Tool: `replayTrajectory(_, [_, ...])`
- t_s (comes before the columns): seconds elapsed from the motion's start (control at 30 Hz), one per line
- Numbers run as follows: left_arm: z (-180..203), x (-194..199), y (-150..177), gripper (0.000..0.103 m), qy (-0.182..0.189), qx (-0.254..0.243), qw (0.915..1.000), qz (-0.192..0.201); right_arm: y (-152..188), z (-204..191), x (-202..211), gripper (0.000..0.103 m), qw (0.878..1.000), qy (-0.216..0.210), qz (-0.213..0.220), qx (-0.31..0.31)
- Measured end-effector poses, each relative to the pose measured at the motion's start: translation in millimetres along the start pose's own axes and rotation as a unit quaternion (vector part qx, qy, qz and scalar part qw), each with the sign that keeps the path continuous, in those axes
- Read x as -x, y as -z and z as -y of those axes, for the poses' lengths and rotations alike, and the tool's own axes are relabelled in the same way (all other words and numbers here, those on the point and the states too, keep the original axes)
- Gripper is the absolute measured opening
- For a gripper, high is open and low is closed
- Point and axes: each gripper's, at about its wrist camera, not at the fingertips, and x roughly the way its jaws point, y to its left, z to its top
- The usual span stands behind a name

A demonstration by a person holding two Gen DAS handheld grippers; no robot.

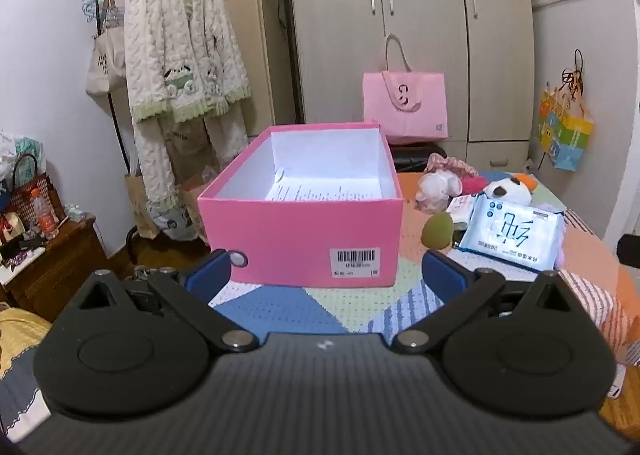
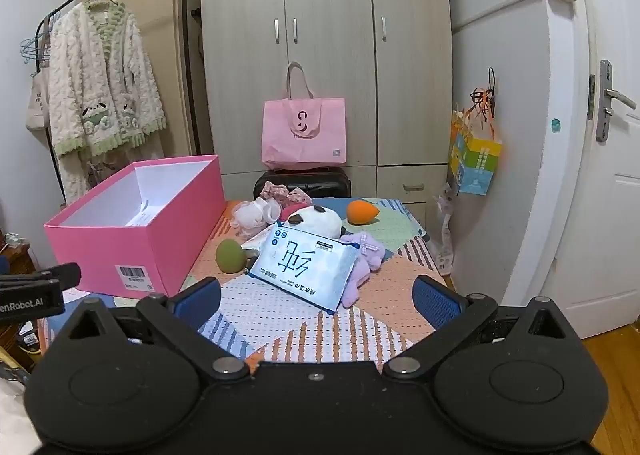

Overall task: Organize soft objects
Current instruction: 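Move the left tool toward the white wet-wipes pack on the table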

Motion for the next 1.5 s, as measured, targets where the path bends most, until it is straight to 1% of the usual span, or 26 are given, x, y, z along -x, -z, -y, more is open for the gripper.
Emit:
replayTrajectory(0.13, [1,3,0,0.103,0.002,0.002,0.9999,0.015,3,3,0,0.103,1.000,0.001,0.006,0.000])
replayTrajectory(0.33, [0,3,4,0.103,0.012,0.010,0.9996,0.024,8,2,1,0.103,1.000,0.009,0.016,0.009])
replayTrajectory(0.47, [1,2,6,0.103,0.011,0.004,0.9996,0.024,11,1,2,0.103,1.000,0.015,0.021,0.015])
replayTrajectory(0.73, [6,2,10,0.103,0.013,-0.009,0.9997,0.020,16,2,2,0.103,1.000,0.006,0.021,0.018])
replayTrajectory(0.77, [6,2,11,0.103,0.011,-0.010,0.9997,0.018,16,2,2,0.103,1.000,0.006,0.021,0.019])
replayTrajectory(0.87, [9,2,11,0.103,-0.020,-0.011,0.9994,0.026,17,1,4,0.103,0.999,-0.006,0.030,0.021])
replayTrajectory(0.9, [10,2,12,0.103,-0.023,-0.013,0.9993,0.028,18,1,6,0.103,0.999,-0.008,0.032,0.022])
replayTrajectory(1.03, [9,-3,13,0.103,0.004,-0.006,0.9999,0.008,19,-1,8,0.103,0.999,-0.009,0.035,0.024])
replayTrajectory(1.1, [9,-6,15,0.103,0.012,-0.003,0.9999,0.000,20,-2,8,0.103,0.999,-0.007,0.032,0.024])
replayTrajectory(1.5, [11,-6,20,0.103,0.022,-0.013,0.9996,-0.014,24,4,2,0.103,1.000,0.003,0.014,0.020])
